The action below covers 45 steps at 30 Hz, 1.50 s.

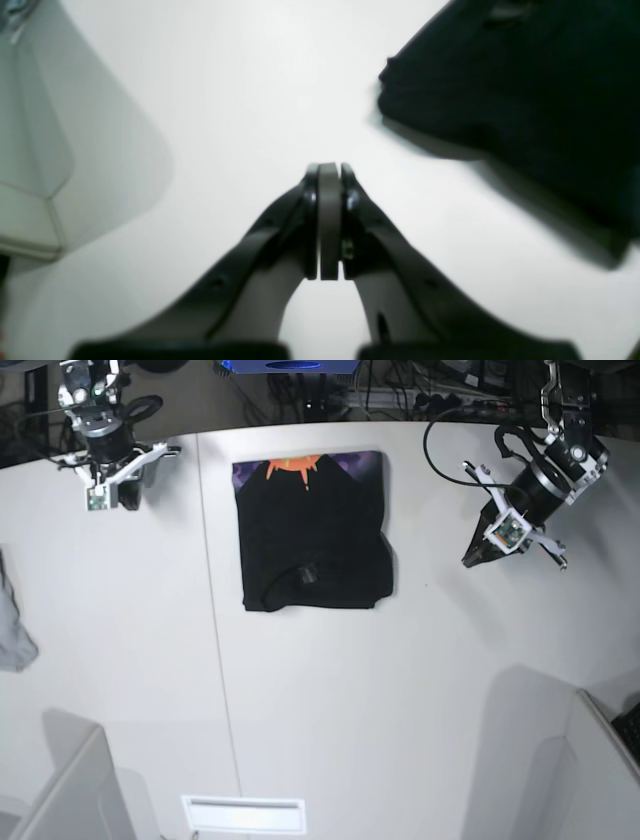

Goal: Fold the T-shirt properly

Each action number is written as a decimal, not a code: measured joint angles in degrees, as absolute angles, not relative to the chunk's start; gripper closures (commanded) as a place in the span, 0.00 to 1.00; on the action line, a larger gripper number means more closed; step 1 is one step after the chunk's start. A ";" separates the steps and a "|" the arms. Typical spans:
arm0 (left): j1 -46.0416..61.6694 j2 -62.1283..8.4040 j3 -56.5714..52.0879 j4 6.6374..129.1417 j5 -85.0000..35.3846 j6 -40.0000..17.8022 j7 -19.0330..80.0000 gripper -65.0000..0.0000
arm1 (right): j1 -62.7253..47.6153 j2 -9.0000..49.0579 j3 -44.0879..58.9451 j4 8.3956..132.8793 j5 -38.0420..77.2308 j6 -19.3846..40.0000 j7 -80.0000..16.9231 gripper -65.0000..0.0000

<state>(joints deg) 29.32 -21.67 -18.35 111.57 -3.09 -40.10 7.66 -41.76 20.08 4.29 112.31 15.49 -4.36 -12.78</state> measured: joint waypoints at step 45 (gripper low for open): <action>48.60 -8.43 -18.33 61.98 -2.81 -39.27 -5.34 1.00 | -53.74 16.32 -20.99 96.62 -5.98 -3.99 -31.29 1.00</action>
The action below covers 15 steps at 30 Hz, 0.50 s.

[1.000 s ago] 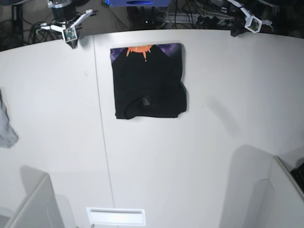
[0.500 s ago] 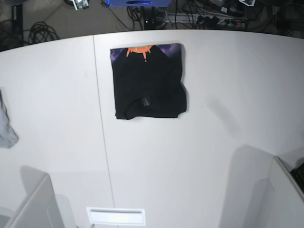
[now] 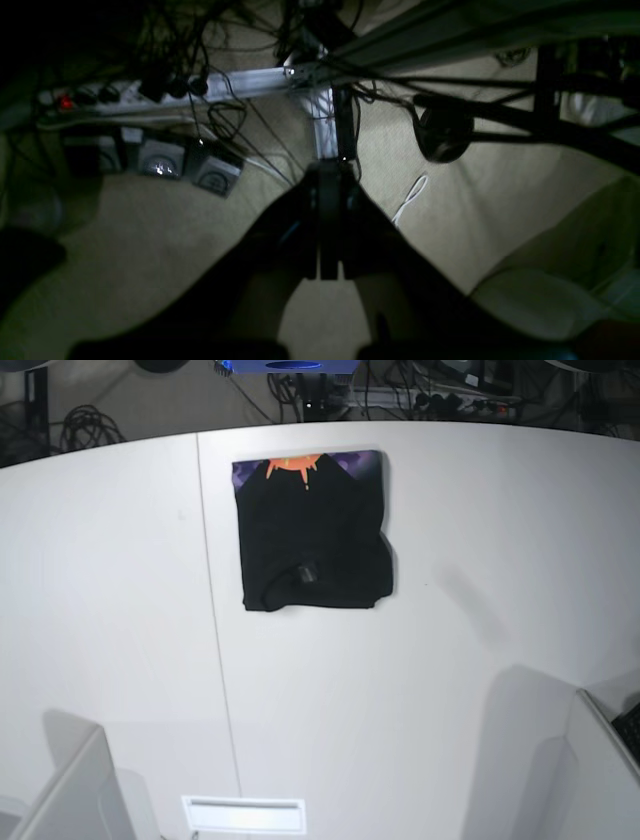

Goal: Fold the T-shirt properly

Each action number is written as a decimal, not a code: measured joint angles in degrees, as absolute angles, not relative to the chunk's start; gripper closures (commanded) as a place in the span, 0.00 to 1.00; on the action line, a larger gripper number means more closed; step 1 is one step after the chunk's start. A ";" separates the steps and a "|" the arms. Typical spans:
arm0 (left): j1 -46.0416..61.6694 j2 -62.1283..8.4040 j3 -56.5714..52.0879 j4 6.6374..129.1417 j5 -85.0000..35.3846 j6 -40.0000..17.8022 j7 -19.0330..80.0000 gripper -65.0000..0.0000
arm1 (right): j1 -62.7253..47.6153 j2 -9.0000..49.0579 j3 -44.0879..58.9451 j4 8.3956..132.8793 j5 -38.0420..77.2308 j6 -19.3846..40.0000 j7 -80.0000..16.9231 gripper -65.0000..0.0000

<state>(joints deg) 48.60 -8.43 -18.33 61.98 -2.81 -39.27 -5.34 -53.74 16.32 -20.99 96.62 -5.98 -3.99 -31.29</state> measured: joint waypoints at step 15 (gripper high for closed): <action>26.30 -11.09 -18.33 28.80 -2.92 -34.33 -6.04 1.00 | -24.80 20.82 -39.92 49.06 28.42 1.50 -16.73 1.00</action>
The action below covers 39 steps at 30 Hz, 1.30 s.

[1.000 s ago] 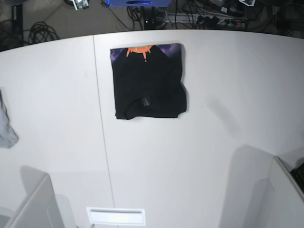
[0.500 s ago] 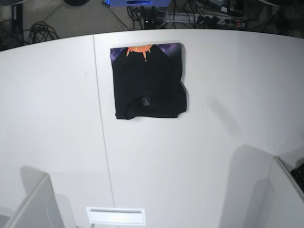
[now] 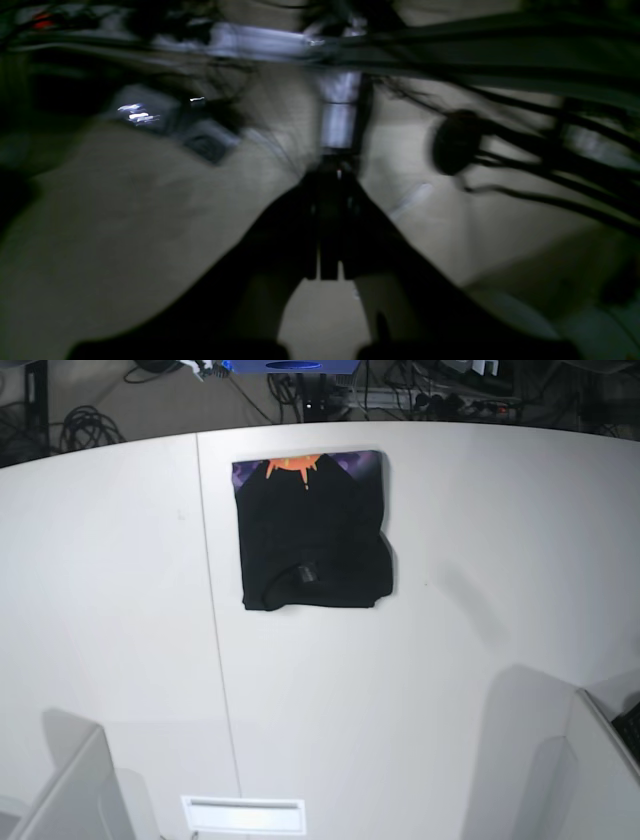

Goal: Fold the T-shirt properly

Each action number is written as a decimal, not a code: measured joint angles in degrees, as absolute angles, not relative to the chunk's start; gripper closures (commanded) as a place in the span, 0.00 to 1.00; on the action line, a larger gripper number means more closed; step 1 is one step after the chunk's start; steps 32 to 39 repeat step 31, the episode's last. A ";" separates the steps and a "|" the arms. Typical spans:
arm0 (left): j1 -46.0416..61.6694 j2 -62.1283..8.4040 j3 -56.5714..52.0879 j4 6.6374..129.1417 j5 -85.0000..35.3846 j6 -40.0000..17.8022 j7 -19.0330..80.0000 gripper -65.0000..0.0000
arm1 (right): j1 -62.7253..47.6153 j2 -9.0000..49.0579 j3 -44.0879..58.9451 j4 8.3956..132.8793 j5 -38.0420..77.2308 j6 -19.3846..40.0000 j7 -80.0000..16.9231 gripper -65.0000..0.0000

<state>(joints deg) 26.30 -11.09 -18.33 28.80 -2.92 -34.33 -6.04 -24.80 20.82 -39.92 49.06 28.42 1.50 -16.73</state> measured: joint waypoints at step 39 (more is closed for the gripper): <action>9.41 -9.06 -7.62 6.55 15.42 -15.38 -21.23 1.00 | -13.02 6.74 -35.18 5.76 28.56 2.52 23.00 1.00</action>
